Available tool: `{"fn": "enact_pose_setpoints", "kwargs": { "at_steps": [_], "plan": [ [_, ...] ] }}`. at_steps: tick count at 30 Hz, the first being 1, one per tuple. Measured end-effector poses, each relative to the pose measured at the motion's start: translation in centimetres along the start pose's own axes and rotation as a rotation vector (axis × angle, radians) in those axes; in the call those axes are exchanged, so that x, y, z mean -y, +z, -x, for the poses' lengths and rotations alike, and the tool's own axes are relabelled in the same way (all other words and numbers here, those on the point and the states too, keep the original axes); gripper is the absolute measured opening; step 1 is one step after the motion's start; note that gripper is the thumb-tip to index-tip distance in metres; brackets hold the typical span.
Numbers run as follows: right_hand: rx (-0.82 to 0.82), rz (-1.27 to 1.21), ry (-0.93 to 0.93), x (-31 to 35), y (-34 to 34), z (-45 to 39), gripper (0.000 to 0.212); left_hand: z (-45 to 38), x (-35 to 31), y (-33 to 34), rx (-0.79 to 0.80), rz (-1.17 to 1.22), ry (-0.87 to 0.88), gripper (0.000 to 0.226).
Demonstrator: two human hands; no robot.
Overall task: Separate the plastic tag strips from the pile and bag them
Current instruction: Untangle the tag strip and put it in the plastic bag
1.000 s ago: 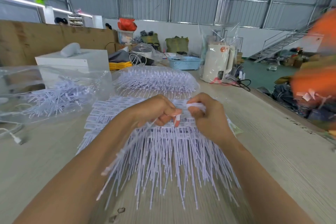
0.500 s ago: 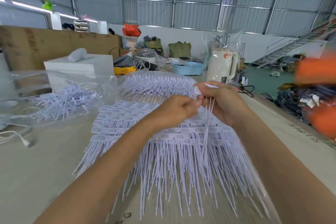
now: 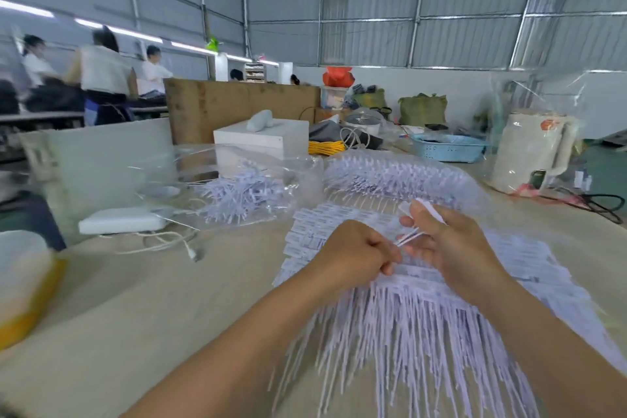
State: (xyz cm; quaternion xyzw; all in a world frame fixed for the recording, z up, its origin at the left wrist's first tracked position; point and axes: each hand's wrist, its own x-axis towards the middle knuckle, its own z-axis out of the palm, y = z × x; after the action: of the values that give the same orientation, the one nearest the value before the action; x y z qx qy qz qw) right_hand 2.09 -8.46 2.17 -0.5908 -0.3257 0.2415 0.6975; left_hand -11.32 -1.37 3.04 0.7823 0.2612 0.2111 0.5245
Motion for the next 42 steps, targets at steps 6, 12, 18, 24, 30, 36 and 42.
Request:
{"fn": "enact_pose_setpoints", "kwargs": {
  "at_steps": [6, 12, 18, 24, 30, 36, 42],
  "plan": [
    [0.288, -0.184, 0.037, -0.3, 8.9, -1.5, 0.015, 1.5, 2.7, -6.4, -0.215, -0.004, -0.037, 0.024],
    [0.353, -0.211, 0.166, -1.3, 16.5, -3.1, 0.040, 0.7, 5.2, -12.6, -0.414, 0.046, -0.149, 0.023],
    [0.442, 0.135, 0.139, -2.3, 17.4, -3.6, 0.025, -4.9, 7.6, -19.2, -0.581, -0.283, -0.248, 0.015],
    [0.514, 0.470, -0.033, -2.9, 14.1, -3.4, 0.012, -11.7, 8.8, -20.7, -0.596, -0.613, -0.272, 0.027],
    [0.475, 0.488, -0.078, -3.5, 10.9, -2.2, 0.016, -14.3, 11.5, -18.7, -0.635, -0.911, -0.387, 0.025],
    [0.422, 0.480, -0.077, -3.9, 9.2, -1.1, 0.020, -14.1, 11.7, -16.9, -0.324, -1.129, -0.281, 0.029],
    [0.298, 0.385, -0.105, -2.8, 6.7, -0.7, 0.018, -10.5, 6.2, -15.5, -0.343, -1.384, -0.286, 0.032]
  ]
}}
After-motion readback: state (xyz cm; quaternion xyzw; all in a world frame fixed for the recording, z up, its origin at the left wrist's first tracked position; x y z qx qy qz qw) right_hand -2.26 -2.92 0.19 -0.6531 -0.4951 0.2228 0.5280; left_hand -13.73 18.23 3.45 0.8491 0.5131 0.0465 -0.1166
